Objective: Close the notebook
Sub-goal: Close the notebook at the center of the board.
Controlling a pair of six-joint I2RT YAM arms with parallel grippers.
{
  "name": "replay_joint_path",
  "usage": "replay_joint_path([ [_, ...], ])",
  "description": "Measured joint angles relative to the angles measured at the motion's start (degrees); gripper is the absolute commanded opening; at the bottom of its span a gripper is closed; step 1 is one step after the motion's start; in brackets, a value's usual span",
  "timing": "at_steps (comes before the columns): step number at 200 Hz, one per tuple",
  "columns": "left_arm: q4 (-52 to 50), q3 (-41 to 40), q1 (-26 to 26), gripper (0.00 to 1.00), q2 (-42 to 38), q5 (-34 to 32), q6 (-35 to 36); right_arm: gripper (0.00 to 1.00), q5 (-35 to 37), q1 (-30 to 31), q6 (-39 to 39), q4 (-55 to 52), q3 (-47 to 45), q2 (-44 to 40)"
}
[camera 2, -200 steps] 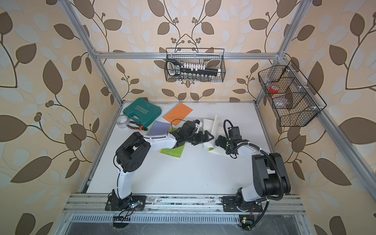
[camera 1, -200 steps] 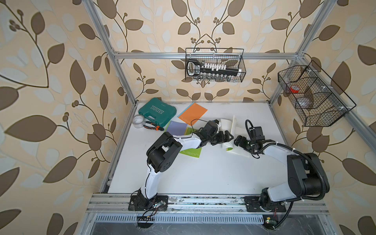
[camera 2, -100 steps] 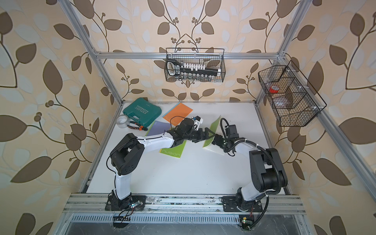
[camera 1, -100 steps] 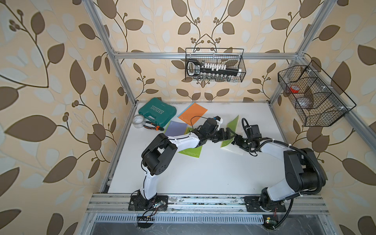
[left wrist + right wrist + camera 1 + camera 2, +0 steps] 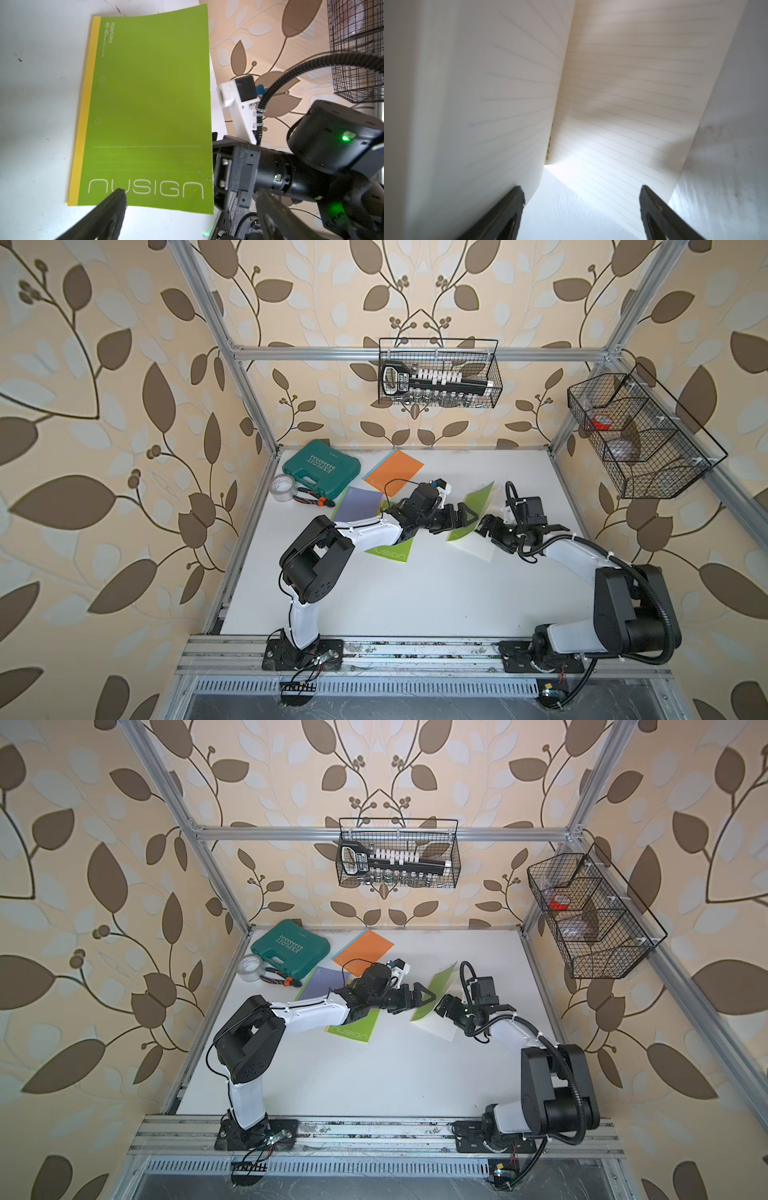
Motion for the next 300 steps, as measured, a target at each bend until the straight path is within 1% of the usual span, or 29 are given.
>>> replay_joint_path([
  [20,-0.02,-0.70,0.02,0.98,-0.63,-0.02,-0.07,0.87,-3.56,-2.10,1.51,2.12,-1.46,-2.29],
  [46,0.44,-1.97,0.42,0.98,-1.09,-0.04,-0.11,0.87,-9.20,-3.89,4.37,7.21,-3.80,-2.67],
  [88,0.83,-3.80,0.79,0.98,-1.20,-0.07,-1.42,0.88,-15.96,-4.72,10.16,16.09,-7.67,-2.67],
  [114,0.83,-4.39,0.79,0.98,-1.38,-0.09,-1.62,0.88,-17.55,-5.40,12.85,19.82,-9.01,-3.98],
  [152,0.85,-4.85,0.79,0.98,-1.60,-0.09,-1.66,0.89,-17.70,-6.80,14.97,22.69,-9.51,-7.52],
  [168,0.87,-4.90,0.79,0.98,-1.64,-0.11,-1.68,0.85,-17.59,-6.95,15.23,23.02,-9.51,-7.32],
  [179,0.90,-4.94,0.79,0.98,-1.75,-0.11,-1.73,0.79,-17.29,-6.95,14.95,22.99,-9.51,-6.45],
  [230,1.09,-7.58,1.16,0.98,-4.07,-0.52,-1.90,0.40,-12.61,-7.02,11.78,18.47,-9.51,0.42],
  [262,0.92,-8.74,1.92,0.98,-5.42,-0.92,-1.90,0.10,-10.03,-7.02,8.28,14.01,-8.11,3.74],
  [278,0.87,-9.79,2.45,0.98,-6.08,-1.31,-1.90,0.03,-9.57,-6.99,6.38,12.52,-6.82,5.57],
  [293,0.59,-10.86,3.17,0.98,-6.69,-1.53,-1.90,0.00,-9.05,-6.67,5.66,11.78,-6.23,6.34],
  [300,0.26,-11.37,3.72,0.98,-7.13,-1.57,-1.90,0.00,-8.90,-6.36,5.31,11.58,-6.01,6.51],
])
